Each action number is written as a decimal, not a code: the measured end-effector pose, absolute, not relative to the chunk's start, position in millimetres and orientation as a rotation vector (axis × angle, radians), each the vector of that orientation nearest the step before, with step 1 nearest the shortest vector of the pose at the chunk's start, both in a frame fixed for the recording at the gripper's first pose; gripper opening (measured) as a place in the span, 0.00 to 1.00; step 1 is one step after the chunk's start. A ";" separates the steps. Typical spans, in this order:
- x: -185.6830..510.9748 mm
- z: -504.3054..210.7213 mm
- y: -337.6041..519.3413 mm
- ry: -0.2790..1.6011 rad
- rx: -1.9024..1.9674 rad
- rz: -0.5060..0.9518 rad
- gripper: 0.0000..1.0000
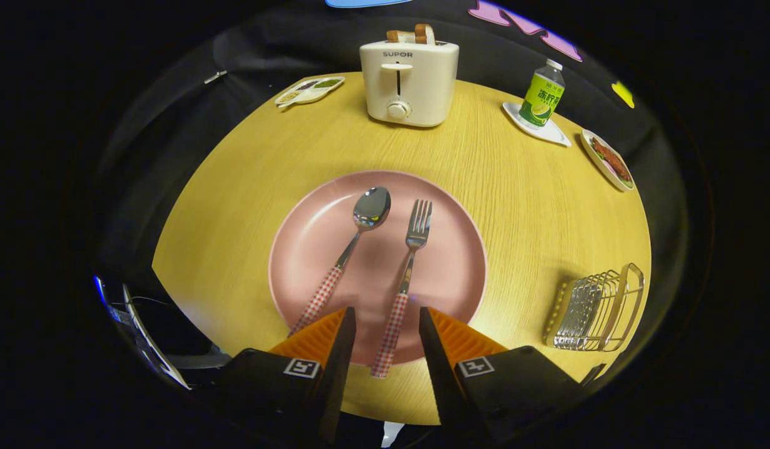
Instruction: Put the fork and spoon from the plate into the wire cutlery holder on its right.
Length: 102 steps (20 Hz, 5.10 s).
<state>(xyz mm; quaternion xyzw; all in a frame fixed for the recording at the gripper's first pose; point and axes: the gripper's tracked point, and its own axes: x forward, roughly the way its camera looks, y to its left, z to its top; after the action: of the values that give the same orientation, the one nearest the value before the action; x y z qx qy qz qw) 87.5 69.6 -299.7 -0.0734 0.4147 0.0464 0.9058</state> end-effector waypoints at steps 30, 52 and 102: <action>-3.2 -193.4 -61.5 1.017 -0.194 0.197 0.12; -30.3 -202.7 -194.0 1.554 -0.422 0.191 0.12; 46.6 -182.5 83.1 0.882 0.087 0.281 0.99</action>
<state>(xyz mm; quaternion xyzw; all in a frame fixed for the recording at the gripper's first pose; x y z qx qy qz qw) 46.6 83.1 -182.5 0.0419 0.4252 0.1353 0.8939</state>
